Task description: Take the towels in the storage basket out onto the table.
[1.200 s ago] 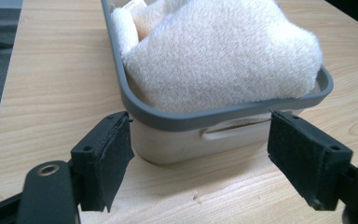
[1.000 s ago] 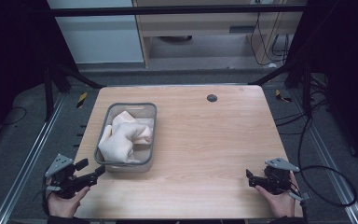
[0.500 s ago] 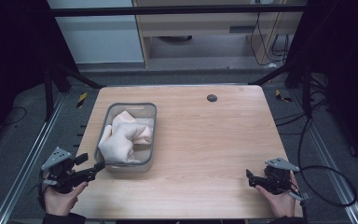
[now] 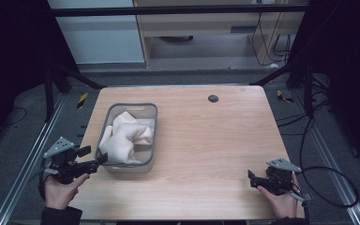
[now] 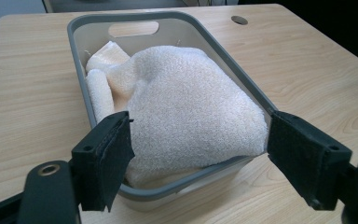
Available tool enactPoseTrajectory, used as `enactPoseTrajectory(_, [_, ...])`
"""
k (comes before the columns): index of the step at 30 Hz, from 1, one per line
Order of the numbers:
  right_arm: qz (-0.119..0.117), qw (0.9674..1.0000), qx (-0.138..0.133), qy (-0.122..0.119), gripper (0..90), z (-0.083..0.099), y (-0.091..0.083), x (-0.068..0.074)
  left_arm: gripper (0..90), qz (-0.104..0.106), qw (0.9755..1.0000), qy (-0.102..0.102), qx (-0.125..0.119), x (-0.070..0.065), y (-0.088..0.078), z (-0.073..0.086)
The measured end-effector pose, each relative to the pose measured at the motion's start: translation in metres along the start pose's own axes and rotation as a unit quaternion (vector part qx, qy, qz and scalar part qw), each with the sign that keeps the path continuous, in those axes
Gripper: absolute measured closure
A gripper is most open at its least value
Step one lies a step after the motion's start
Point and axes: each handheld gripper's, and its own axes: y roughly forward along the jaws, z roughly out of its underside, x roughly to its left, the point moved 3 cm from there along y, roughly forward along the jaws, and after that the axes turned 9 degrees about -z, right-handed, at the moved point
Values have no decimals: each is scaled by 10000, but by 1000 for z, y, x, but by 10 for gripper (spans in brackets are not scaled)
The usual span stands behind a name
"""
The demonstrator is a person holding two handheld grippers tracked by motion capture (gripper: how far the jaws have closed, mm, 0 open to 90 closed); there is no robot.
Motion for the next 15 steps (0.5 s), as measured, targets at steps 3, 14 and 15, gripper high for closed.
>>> enactPoseTrajectory(3, [-6, 10000, -3, -6, 75, 0, 0, 0, 217, 68, 9999, 86, 76, -1, 1, -8])
enactPoseTrajectory(14, [-24, 10000, 22, -37, 76, 0, 1, -1, 215, 27, 9984, 393, 413, -2, 8, -29])
enactPoseTrajectory(15, [-24, 10000, 22, -37, 76, 0, 1, -1, 215, 12, 9981, 439, 439, -2, 9, -31])
